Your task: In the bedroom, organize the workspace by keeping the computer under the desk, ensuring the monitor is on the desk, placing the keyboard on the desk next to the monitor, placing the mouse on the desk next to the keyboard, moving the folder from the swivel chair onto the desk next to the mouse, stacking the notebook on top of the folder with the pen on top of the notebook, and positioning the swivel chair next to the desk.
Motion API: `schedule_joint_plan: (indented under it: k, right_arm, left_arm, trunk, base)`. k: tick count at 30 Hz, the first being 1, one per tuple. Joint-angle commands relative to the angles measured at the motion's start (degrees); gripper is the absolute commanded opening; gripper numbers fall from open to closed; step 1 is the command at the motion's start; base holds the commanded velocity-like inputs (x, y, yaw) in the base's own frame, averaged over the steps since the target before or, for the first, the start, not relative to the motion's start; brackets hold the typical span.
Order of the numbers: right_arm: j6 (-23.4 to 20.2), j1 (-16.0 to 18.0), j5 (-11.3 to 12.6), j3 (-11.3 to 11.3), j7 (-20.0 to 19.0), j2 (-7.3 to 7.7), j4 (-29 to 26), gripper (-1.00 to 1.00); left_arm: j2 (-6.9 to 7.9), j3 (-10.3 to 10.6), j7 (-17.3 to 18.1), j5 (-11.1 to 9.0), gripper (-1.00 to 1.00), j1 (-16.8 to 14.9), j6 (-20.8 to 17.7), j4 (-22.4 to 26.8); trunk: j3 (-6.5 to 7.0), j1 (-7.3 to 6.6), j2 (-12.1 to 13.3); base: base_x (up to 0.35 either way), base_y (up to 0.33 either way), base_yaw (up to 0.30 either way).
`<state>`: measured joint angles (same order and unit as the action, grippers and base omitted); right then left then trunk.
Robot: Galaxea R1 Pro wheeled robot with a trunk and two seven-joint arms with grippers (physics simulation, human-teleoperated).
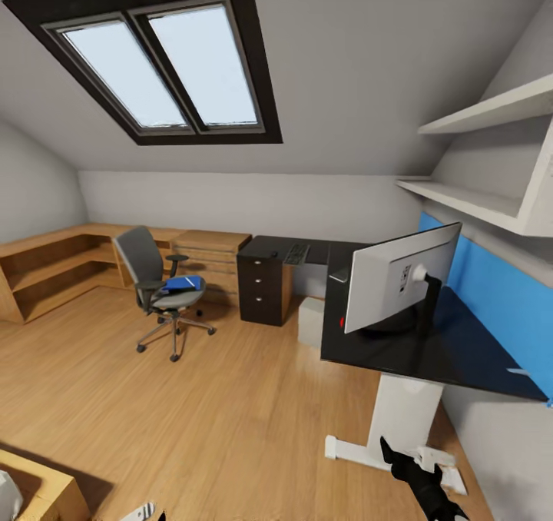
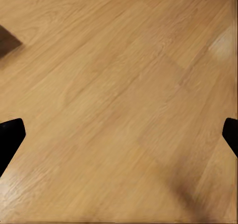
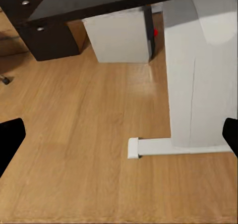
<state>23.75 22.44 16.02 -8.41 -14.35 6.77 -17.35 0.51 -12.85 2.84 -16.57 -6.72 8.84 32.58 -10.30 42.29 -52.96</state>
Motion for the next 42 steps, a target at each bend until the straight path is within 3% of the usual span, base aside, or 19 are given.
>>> schedule_joint_plan:
  k: [1,4,10,15,18,23,29,42]
  right_arm:
    - [0.2,0.1,0.5,-0.1,0.4,-0.84,1.4,1.00]
    - [0.4,0.1,-0.4,-0.2,3.2,-2.90,3.5,1.00]
    - [0.4,0.1,-1.3,-0.3,6.8,-4.53,8.2,1.00]
    - [1.8,0.1,-1.5,-0.4,7.6,-5.81,11.0,1.00]
    - [4.0,0.1,-1.5,-0.4,7.8,-6.16,12.5,1.00]
    - [7.9,0.1,-1.5,-0.4,7.9,-6.34,15.4,1.00]
    - [9.6,0.1,-1.6,-0.4,7.9,-6.40,16.5,1.00]
    - [9.9,0.1,-1.6,-0.4,7.8,-6.32,16.6,1.00]
  left_arm:
    - [0.03,0.0,2.0,-0.6,1.00,0.0,0.1,-0.3]
    - [0.11,0.0,6.2,-0.5,1.00,0.0,0.4,-0.9]
    - [0.16,-0.1,8.6,0.0,1.00,0.0,3.0,-1.3]
    - [0.17,-0.1,8.9,4.2,1.00,0.0,7.2,-2.7]
    - [0.14,-0.1,8.9,6.6,1.00,0.0,9.5,-3.8]
    - [0.11,-0.2,8.9,9.1,1.00,0.0,11.3,-5.3]
    - [0.11,-0.2,8.9,9.7,1.00,0.0,11.8,-7.5]
    - [0.10,-0.2,8.8,9.8,1.00,0.0,11.9,-8.0]
  trunk:
    - [-0.08,-0.02,-0.1]
    - [-0.08,-0.02,-0.1]
    - [-0.08,-0.02,-0.1]
    - [-0.08,-0.02,-0.1]
    - [-0.08,-0.02,-0.1]
    - [-0.08,-0.02,-0.1]
    - [-0.08,-0.02,-0.1]
    - [-0.10,-0.02,-0.1]
  base:
    - [-0.189,0.125,0.000]
    - [-0.103,0.069,0.000]
    - [-0.026,0.017,0.000]
    - [-0.004,0.003,0.000]
    - [-0.001,0.001,0.000]
    - [0.000,0.000,0.000]
    - [0.000,0.065,-0.127]
    - [0.047,0.281,-0.067]
